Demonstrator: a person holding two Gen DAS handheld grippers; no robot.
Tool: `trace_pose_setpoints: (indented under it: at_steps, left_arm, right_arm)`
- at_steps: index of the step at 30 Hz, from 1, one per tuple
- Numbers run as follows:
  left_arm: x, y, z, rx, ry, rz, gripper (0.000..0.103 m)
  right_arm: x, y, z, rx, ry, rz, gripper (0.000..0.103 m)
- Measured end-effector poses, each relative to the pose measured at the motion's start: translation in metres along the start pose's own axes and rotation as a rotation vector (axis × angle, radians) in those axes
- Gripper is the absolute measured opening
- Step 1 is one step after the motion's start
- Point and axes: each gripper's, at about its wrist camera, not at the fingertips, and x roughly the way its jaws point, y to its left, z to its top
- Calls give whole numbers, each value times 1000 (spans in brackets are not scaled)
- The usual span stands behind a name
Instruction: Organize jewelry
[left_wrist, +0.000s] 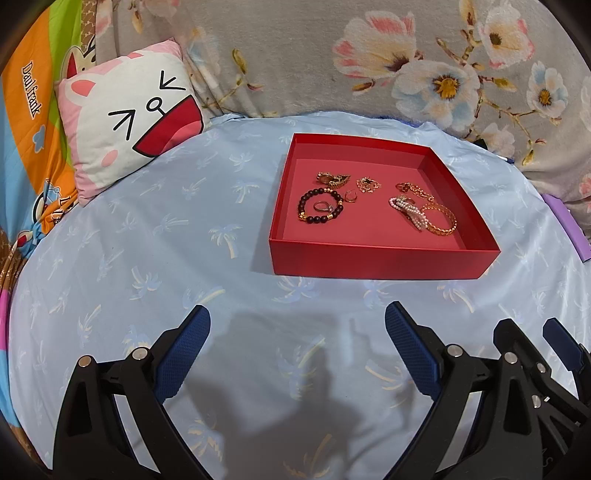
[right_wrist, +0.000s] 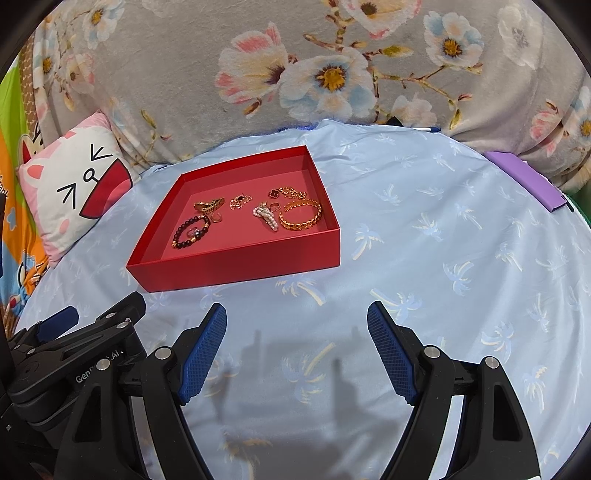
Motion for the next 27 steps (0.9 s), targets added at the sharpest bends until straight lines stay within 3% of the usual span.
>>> trace_pose_setpoints:
  at_steps: [27]
  left_arm:
    - [-1, -3, 2, 15, -7, 21, 93]
  right_arm:
    - [-1, 1, 4, -7, 2, -7, 78]
